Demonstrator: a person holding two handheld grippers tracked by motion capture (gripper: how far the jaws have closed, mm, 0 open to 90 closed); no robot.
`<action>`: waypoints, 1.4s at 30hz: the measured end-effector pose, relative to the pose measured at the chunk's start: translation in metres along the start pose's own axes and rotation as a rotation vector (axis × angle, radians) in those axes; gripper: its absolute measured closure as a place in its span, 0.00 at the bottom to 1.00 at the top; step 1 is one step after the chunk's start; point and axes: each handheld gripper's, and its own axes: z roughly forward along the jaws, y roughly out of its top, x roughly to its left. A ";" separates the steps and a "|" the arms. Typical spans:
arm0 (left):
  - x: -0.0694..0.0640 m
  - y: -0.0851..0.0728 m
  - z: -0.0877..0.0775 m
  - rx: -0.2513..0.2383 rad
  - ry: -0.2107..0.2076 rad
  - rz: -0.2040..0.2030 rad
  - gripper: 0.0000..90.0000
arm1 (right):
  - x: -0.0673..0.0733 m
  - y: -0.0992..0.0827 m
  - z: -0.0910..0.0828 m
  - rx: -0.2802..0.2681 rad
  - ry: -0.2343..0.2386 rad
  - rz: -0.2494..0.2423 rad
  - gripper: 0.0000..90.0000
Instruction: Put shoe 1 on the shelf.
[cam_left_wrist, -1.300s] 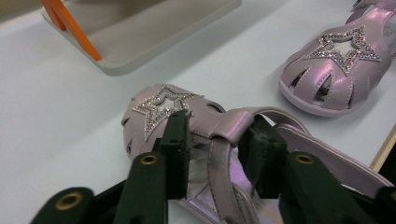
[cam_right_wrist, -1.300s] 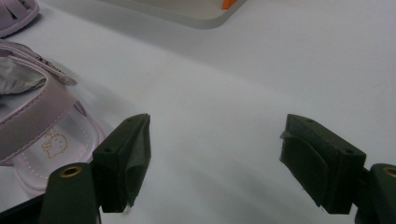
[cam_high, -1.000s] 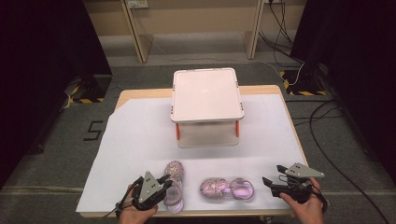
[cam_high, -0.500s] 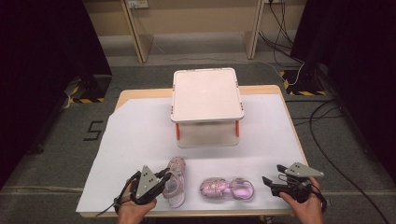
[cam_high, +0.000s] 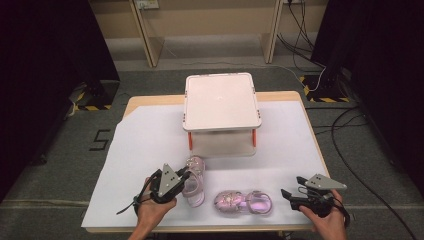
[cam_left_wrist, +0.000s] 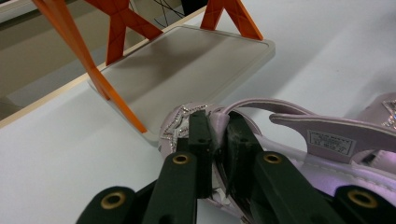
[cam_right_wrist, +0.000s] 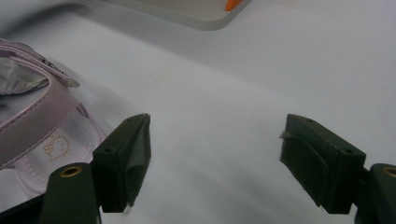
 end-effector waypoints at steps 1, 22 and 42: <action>0.000 0.001 0.003 -0.002 0.002 0.003 0.92 | 0.000 0.000 0.000 0.001 0.000 0.001 0.28; 0.018 0.023 0.065 -0.016 0.069 0.062 0.92 | 0.000 -0.001 0.001 0.004 0.003 0.002 0.28; 0.025 0.026 0.117 -0.012 0.150 0.081 0.90 | -0.001 -0.001 0.003 0.008 0.009 0.003 0.28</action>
